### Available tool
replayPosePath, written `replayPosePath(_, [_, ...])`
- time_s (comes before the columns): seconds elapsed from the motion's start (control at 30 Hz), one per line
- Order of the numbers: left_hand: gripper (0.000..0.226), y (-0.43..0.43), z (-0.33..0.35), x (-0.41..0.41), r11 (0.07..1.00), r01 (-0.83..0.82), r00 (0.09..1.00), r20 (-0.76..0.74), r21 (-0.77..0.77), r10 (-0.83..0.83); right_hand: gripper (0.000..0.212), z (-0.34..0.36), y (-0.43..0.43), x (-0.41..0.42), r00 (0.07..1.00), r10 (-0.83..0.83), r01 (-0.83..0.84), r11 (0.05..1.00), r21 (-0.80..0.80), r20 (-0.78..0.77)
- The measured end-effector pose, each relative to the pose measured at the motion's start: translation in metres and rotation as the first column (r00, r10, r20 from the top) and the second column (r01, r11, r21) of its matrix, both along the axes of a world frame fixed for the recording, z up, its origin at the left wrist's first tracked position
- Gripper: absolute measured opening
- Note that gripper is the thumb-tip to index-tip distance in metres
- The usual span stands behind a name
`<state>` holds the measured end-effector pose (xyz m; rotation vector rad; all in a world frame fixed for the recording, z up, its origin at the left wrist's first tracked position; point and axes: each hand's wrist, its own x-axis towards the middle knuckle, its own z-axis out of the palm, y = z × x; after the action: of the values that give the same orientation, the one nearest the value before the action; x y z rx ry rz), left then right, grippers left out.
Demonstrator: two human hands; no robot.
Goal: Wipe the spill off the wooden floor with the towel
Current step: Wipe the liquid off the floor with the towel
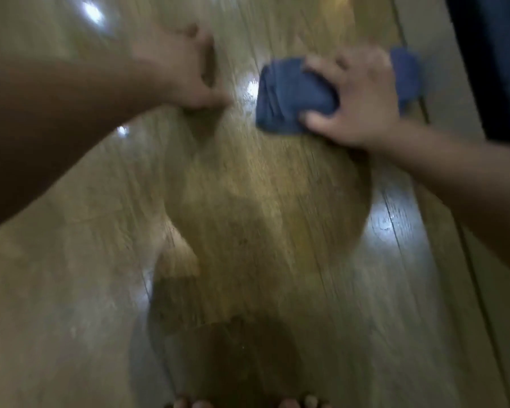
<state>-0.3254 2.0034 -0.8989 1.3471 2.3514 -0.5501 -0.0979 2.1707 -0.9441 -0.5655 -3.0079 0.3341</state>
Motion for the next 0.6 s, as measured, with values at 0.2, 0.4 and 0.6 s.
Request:
replayPosePath(0.2, [0.138,-0.044,-0.010,0.045,0.997,-0.034,0.984,0.177,0.063,0.023,0.067,-0.012,0.010,0.022,0.992,0.123,-0.123,0.983,0.139,0.010])
replayPosePath(0.4, [0.136,-0.061,-0.011,0.045,1.000,-0.012,0.980,0.200,0.006,0.011,0.081,0.012,0.036,-0.013,0.960,0.146,-0.200,0.955,0.218,0.241])
replayPosePath(0.6, [0.142,-0.095,-0.011,0.042,0.995,0.094,0.962,0.257,-0.015,-0.087,0.077,0.004,0.019,-0.023,0.965,-0.225,0.197,0.961,0.193,0.134])
